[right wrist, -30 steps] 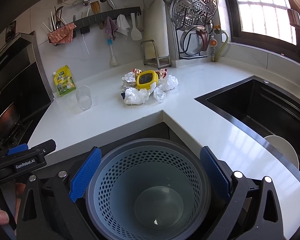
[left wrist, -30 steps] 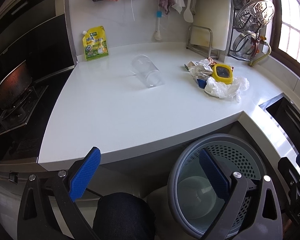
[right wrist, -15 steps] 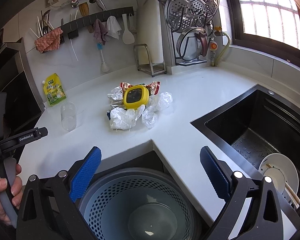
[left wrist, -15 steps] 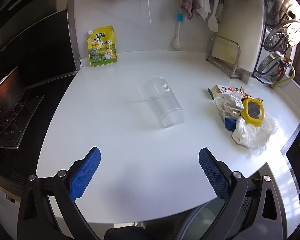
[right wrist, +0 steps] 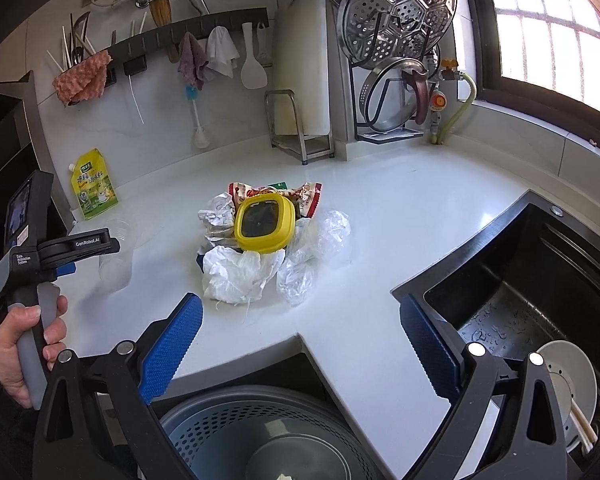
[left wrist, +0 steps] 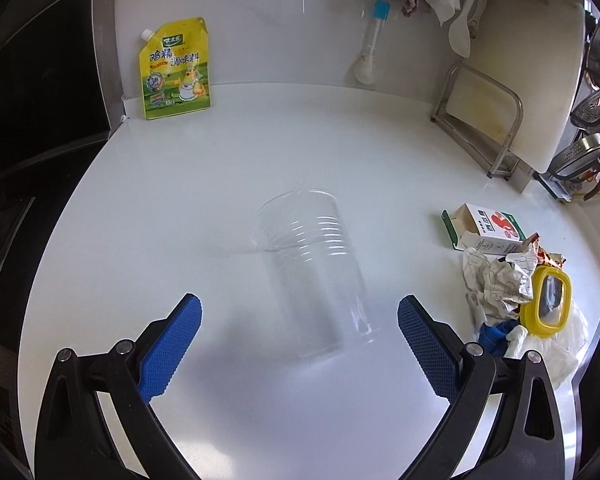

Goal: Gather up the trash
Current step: 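Grasp the clear plastic cup with the left tool while the right tool grasps the yellow-rimmed lid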

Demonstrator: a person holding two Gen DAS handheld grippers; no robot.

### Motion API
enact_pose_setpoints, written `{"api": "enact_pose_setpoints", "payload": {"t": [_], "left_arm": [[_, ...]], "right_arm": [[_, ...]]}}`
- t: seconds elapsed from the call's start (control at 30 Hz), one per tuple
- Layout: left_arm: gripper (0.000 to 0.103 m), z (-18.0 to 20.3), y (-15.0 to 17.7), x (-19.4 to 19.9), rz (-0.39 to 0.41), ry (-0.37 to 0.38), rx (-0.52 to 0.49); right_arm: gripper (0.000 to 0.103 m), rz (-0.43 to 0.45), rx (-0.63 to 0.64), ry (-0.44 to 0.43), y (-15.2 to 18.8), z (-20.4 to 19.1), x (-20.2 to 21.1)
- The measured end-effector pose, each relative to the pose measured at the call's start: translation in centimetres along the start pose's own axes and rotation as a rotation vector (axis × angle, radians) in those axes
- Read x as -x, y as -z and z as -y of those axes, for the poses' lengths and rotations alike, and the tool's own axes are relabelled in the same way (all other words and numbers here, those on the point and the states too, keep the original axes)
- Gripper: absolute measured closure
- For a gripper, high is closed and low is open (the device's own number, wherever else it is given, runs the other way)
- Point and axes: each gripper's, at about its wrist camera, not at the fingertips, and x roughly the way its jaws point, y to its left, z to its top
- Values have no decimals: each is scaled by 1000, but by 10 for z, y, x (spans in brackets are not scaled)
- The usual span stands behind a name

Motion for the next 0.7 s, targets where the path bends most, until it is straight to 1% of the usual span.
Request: {"api": "enact_pose_setpoints", "payload": {"t": [0.1,0.23,0.3,0.33,0.4,0.43,0.5,0.6,0.7], "left_arm": [[6,3,-5,-16,-23,-25,-19],[6,-2,-9,-31,-29,-13,-5],[9,-3,-11,-35,-23,-5,-14],[11,-2,-11,-36,-18,-5,-26],[31,1,-11,-40,-26,4,-48],[35,2,-11,-43,-36,14,-53],[45,3,-11,-46,-45,33,-60],[47,4,-12,-44,-33,51,-76],[47,10,-11,-37,-4,55,-107]], "right_arm": [[8,-1,12,-3,-7,-6,-12],[8,-14,32,-16,-13,-16,-31],[8,-21,45,-10,-16,-21,-40],[8,-24,48,-9,-17,-22,-44],[9,-30,53,-8,-20,-25,-52],[9,-29,58,-4,-23,-27,-56],[9,-22,68,9,-29,-30,-62],[9,-20,78,27,-38,-34,-73],[9,-35,95,45,-45,-39,-89]]}}
